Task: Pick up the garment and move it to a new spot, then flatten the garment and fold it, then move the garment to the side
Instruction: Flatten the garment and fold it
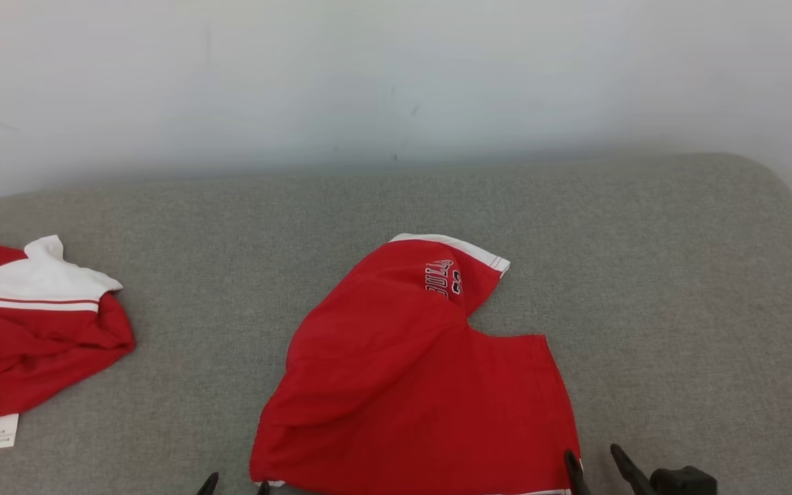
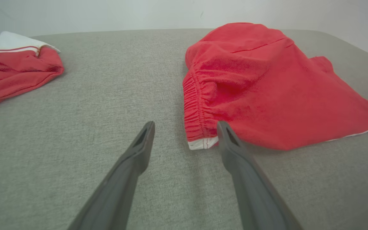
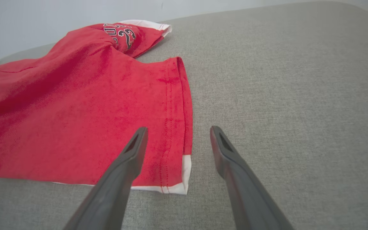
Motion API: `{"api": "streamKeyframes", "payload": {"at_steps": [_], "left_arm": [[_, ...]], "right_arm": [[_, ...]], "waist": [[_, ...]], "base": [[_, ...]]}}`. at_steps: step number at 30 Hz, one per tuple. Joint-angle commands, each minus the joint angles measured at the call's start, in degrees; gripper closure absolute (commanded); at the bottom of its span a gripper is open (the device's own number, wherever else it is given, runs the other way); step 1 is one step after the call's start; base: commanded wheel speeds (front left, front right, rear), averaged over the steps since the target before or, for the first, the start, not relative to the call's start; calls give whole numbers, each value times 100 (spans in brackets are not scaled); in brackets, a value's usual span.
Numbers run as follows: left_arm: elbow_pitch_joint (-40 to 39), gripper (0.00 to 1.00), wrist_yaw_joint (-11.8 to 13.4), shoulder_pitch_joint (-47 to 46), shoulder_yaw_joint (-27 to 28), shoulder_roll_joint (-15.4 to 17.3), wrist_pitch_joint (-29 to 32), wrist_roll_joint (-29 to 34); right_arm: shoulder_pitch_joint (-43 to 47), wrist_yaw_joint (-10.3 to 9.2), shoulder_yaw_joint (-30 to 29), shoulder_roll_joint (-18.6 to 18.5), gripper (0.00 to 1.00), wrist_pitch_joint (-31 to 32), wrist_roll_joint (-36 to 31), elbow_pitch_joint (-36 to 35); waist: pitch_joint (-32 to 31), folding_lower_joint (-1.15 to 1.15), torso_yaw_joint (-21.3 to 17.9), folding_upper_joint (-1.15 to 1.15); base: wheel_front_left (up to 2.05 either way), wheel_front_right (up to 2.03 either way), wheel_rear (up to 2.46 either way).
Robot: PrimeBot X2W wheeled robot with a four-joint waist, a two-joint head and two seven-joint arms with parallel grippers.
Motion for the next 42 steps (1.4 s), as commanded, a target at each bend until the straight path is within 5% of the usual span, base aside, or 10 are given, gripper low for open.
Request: {"api": "streamKeyframes", "payload": {"at_steps": [1,13,14,15,16,23,31,36,42], "left_arm": [[156,0,-94,-191,-56,1,46,-25],[1642,0,-711,-1112,-513,-215,-63,105],[1726,0,-762,-1141,-550,-249,-61,37],[1778,64,-798,-1186,-576,-247,-86,55],[1853,100,-821,-1214,-588,-257,-87,19],[2259,100,-969,-1311,-800,-347,-140,-206],[1376,100,-981,-1703,-824,4,40,-130],[887,100,-1018,-2864,-1086,339,684,-98],[582,100,-1000,-4887,-1672,854,1445,-684]], "right_arm": [[-91,-13,24,0,0,42,-37,141],[-696,-13,344,2,0,-57,169,1618],[-729,-13,402,2,34,-73,214,1719],[-760,-12,453,4,90,-111,239,1780],[-806,-12,491,12,100,-144,269,1842],[-943,-13,491,0,100,-306,592,2048],[-1104,-13,439,-97,100,100,1143,1063],[-2132,-13,678,-310,100,595,1418,755],[-4060,-13,712,-501,100,1048,1881,1262]], "waist": [[81,0,-7,0],[262,0,-25,0],[257,0,-24,0],[249,0,-24,0],[239,0,-25,0],[129,0,4,0],[213,0,21,0],[546,0,1,0],[1295,0,-131,0]], "base": [[0,0,0],[0,0,0],[0,0,0],[0,0,0],[0,0,0],[0,0,0],[0,0,0],[0,0,0],[0,0,0]]}}
